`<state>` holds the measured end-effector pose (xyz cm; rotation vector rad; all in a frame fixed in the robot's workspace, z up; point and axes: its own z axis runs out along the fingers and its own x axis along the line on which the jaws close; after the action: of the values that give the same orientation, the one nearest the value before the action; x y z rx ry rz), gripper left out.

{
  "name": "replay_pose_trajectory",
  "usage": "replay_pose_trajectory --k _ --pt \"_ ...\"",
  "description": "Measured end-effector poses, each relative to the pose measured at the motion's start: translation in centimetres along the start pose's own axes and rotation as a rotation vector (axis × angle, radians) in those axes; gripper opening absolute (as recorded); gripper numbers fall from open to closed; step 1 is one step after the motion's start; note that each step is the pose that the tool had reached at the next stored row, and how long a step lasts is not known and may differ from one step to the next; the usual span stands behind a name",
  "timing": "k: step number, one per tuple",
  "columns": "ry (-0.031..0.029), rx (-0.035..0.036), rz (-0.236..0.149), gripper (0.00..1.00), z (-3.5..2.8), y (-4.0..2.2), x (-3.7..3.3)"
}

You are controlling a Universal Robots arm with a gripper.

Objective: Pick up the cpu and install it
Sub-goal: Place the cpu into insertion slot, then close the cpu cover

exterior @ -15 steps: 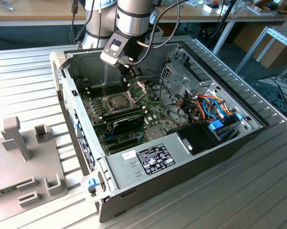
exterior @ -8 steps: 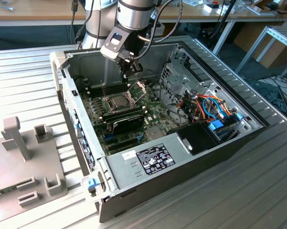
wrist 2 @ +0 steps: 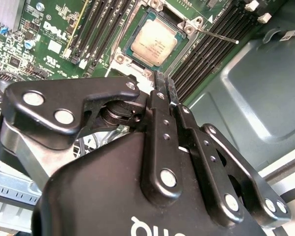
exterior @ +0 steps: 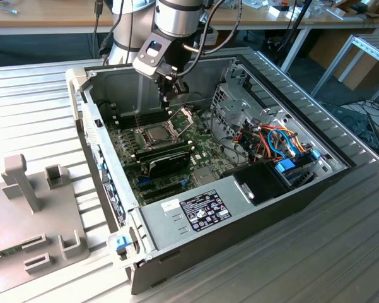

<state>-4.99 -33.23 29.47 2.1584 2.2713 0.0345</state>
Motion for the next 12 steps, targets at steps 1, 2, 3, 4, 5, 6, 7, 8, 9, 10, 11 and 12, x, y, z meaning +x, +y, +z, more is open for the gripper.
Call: replay_pose_trajectory --k 1,2,3,4,5,6,7,8,9,10,11,12 --pt "-0.0002 0.0001 0.000 0.16 -0.06 0.00 0.00" --pt "-0.0002 0.0001 0.000 0.16 -0.12 0.00 0.00" --pt "-0.0002 0.0001 0.000 0.16 -0.13 0.00 0.00" --pt "-0.0001 0.0001 0.000 0.16 -0.13 0.00 0.00" --pt "-0.0002 0.0001 0.000 0.16 -0.14 0.00 0.00" --pt "-0.0002 0.0002 0.000 0.16 -0.14 0.00 0.00" --pt "-0.0002 0.0001 0.000 0.16 -0.14 0.00 0.00" --pt "-0.0002 0.0001 0.000 0.16 -0.15 0.00 0.00" --pt "-0.0002 0.0001 0.000 0.16 -0.15 0.00 0.00" --pt "-0.0002 0.0001 0.000 0.16 -0.15 0.00 0.00" --pt "-0.0002 0.0001 0.000 0.16 -0.16 0.00 0.00" --pt "-0.0002 0.0001 0.000 0.16 -0.16 0.00 0.00"
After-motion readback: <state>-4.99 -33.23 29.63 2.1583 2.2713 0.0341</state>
